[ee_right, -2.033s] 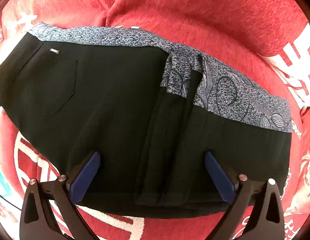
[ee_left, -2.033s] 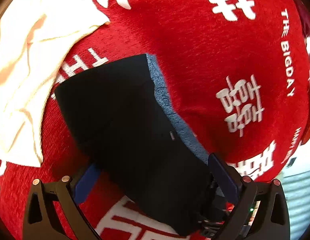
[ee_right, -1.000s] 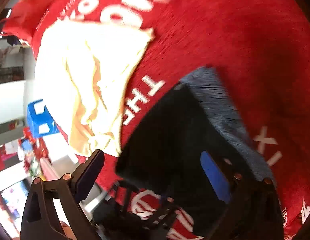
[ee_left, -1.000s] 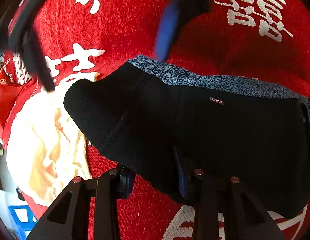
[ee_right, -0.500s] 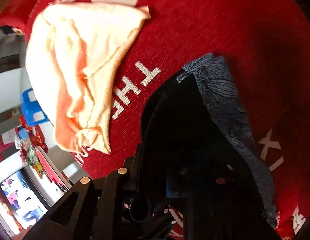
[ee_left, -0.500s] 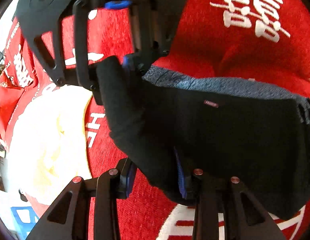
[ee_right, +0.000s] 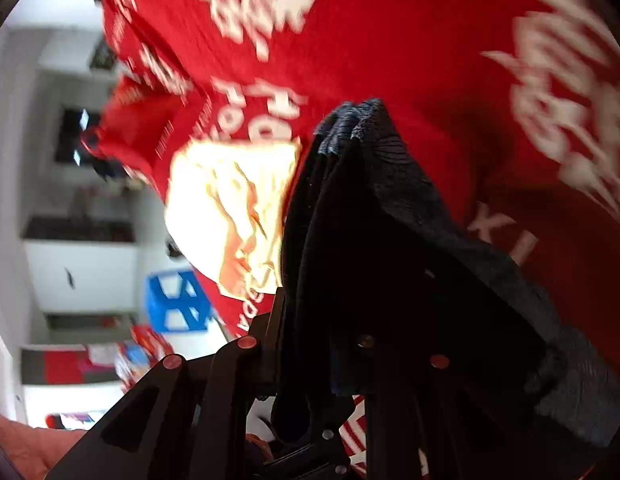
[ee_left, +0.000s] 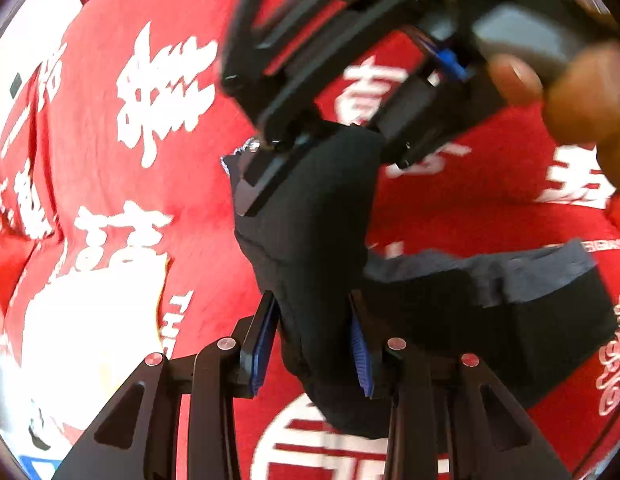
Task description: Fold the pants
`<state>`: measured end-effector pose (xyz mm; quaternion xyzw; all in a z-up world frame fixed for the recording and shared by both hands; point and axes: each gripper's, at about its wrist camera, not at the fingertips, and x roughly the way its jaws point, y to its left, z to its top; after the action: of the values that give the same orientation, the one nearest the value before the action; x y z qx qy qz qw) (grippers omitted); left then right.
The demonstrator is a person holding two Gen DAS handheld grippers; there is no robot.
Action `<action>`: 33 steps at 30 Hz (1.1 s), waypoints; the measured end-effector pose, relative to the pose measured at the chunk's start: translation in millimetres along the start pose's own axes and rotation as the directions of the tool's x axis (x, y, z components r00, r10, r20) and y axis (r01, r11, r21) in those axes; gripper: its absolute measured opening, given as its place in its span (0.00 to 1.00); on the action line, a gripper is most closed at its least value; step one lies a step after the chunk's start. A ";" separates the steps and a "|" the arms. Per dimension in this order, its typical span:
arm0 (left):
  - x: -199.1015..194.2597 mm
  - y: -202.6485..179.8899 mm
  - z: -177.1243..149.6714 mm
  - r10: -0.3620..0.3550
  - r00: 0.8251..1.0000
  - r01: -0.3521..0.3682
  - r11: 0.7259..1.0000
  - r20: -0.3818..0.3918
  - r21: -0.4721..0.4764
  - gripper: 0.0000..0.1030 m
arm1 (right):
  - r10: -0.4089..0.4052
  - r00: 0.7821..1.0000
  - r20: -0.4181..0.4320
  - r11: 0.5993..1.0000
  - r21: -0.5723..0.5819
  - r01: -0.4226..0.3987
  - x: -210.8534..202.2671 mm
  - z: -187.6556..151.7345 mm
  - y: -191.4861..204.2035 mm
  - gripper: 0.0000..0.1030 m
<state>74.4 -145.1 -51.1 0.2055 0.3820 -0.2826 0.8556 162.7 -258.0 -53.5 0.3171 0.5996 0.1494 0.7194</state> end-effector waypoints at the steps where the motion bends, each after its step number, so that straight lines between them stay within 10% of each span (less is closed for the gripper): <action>1: -6.2 -13.7 3.0 -0.015 1.000 0.015 1.000 0.012 0.016 0.35 | 0.015 1.000 0.028 1.000 0.011 -0.015 -15.5 -6.0 -7.3 0.17; 15: -29.8 -230.4 -12.0 -0.222 0.975 0.219 0.922 -0.028 0.320 0.35 | 0.059 0.940 0.337 0.952 0.264 -0.155 -201.7 -188.6 -203.5 0.17; 25: 23.7 -306.9 -64.8 -0.130 0.979 0.190 0.856 -0.155 0.482 0.35 | 0.015 0.953 0.302 0.890 0.430 -0.150 -144.1 -245.6 -305.0 0.17; 33: 28.5 -302.4 -57.1 -0.080 0.974 0.168 0.882 -0.211 0.441 0.56 | -0.020 0.965 0.263 0.907 0.411 -0.094 -130.2 -245.2 -308.8 0.20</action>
<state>-134.4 -350.6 -149.6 0.4010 0.3957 -0.3981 0.7240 -153.9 -500.5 -169.2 0.4927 0.5114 -0.0126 0.7039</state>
